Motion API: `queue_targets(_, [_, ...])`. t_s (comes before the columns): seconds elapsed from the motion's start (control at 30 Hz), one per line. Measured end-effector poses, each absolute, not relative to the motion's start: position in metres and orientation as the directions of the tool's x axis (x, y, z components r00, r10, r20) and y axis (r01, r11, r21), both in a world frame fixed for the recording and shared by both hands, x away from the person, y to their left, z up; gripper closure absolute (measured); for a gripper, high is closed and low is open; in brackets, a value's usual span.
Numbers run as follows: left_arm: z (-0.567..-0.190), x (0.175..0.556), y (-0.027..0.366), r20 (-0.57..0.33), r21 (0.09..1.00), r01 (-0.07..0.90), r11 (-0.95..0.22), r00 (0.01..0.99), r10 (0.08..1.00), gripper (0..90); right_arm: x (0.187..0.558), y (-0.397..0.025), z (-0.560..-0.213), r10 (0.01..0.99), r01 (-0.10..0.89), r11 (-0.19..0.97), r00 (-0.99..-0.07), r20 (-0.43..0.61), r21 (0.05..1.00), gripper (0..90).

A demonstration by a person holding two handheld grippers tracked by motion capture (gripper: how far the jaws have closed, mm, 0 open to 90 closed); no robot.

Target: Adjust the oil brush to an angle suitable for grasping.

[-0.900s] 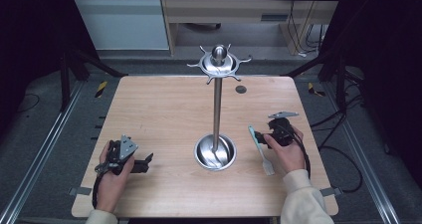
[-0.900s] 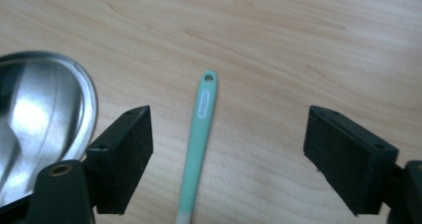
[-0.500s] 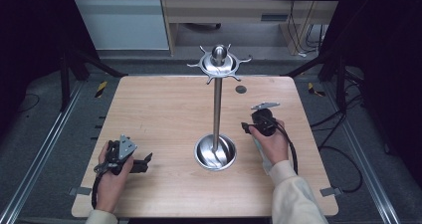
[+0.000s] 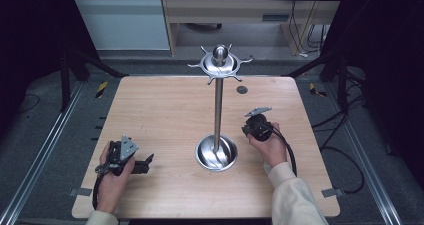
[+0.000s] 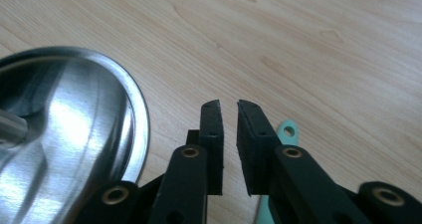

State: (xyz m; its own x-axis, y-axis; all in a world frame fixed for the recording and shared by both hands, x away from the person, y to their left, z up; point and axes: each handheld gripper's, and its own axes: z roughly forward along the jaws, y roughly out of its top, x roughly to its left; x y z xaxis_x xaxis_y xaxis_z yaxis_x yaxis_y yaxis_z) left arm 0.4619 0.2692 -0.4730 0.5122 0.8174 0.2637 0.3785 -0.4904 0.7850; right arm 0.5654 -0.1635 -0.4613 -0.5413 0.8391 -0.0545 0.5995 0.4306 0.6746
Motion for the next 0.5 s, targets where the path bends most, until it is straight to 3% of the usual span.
queue_targets(0.5, [-0.473,0.462,0.268,0.268,0.78,0.378,-0.498,0.517,0.813,2.4,0.572,-0.173,-0.48,0.867,0.68,0.442,-0.492,-0.084,0.585,85.1])
